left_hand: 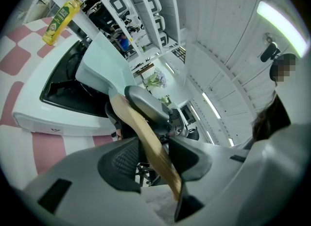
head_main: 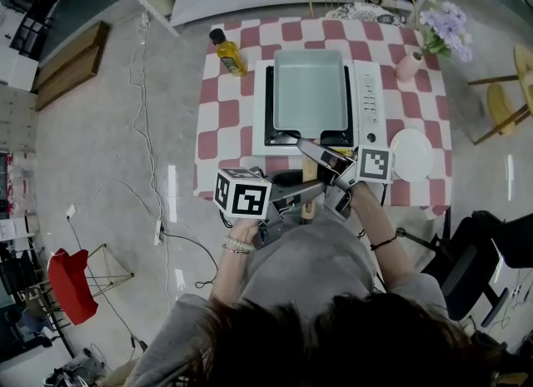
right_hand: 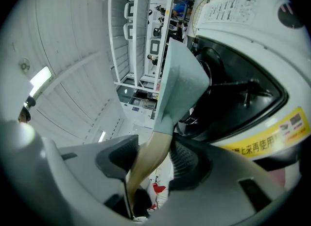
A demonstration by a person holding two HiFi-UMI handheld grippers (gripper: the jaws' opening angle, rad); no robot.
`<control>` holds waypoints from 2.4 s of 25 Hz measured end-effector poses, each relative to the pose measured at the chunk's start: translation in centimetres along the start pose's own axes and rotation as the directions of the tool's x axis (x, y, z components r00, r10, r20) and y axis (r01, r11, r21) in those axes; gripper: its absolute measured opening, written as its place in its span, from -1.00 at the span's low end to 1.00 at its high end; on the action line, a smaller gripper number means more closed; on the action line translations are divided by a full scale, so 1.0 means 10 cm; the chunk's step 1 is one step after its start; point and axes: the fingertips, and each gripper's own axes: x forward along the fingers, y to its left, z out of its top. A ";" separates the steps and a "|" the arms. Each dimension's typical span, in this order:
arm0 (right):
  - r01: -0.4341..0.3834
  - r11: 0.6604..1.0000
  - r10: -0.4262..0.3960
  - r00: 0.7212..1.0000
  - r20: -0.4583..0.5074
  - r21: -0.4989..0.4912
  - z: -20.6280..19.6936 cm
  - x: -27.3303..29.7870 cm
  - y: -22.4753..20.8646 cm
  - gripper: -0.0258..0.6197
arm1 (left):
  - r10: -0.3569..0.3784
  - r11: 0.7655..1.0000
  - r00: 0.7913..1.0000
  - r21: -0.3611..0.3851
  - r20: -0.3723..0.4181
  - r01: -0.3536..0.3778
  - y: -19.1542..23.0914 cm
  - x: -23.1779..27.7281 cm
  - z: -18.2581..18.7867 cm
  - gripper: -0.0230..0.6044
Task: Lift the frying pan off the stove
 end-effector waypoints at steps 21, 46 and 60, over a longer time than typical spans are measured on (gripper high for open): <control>-0.033 0.998 0.034 0.999 0.016 -0.054 0.08 0.00 0.29 -0.26 | -0.016 0.997 1.000 0.078 0.023 0.014 -0.20 -0.05 0.11 -0.32; -0.082 0.984 0.090 0.995 0.045 -0.157 0.27 0.01 0.81 -0.26 | -0.066 0.977 0.996 0.205 0.062 0.052 -0.58 -0.18 0.38 -0.32; -0.104 0.973 0.118 0.991 0.055 -0.208 0.42 0.02 1.08 -0.26 | -0.092 0.958 0.993 0.280 0.070 0.069 -0.76 -0.20 0.56 -0.31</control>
